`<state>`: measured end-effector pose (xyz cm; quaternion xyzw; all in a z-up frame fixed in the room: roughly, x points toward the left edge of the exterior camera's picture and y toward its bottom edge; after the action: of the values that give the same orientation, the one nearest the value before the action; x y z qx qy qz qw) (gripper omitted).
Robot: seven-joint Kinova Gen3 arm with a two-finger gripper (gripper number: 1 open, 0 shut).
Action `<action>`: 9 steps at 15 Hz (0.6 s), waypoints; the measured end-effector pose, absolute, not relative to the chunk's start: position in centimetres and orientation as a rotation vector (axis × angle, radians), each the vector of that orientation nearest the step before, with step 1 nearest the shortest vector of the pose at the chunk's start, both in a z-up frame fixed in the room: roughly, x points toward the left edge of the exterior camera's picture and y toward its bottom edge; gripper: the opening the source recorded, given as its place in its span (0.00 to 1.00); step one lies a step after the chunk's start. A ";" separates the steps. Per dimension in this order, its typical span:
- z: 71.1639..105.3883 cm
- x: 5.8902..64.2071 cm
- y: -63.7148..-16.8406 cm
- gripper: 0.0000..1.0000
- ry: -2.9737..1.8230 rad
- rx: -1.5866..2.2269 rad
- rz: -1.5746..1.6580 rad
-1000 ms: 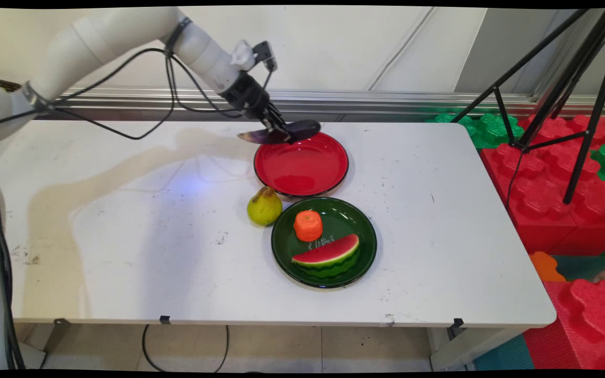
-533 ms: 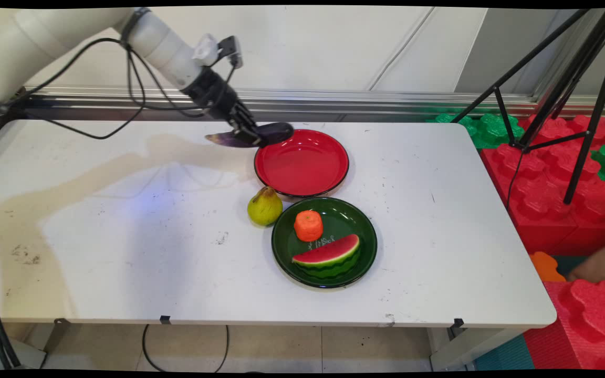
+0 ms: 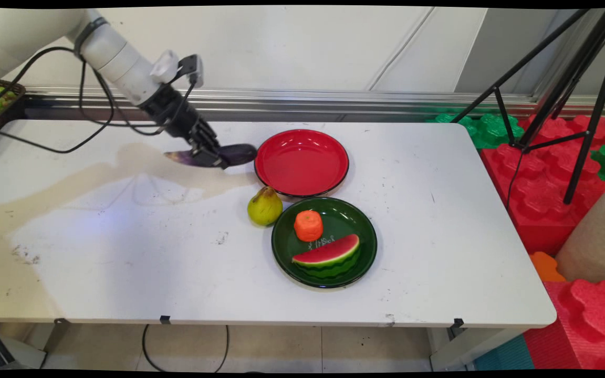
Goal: Place the picked object on the table
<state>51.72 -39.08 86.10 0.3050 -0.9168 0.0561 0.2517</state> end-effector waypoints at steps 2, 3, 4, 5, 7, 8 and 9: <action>85.4 52.4 -38.0 0.00 -2.507 0.840 0.137; 84.9 52.6 -37.6 0.00 -2.511 0.846 0.131; 84.5 52.8 -37.3 0.00 -2.514 0.851 0.125; 84.0 52.9 -37.0 0.00 -2.516 0.856 0.120; 82.9 53.1 -36.5 0.00 -2.521 0.869 0.110; 82.4 53.1 -36.4 0.00 -2.522 0.875 0.106; 81.7 53.1 -36.3 0.00 -2.522 0.886 0.102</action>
<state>53.14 -36.29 81.72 0.3222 -0.9172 0.0371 0.2313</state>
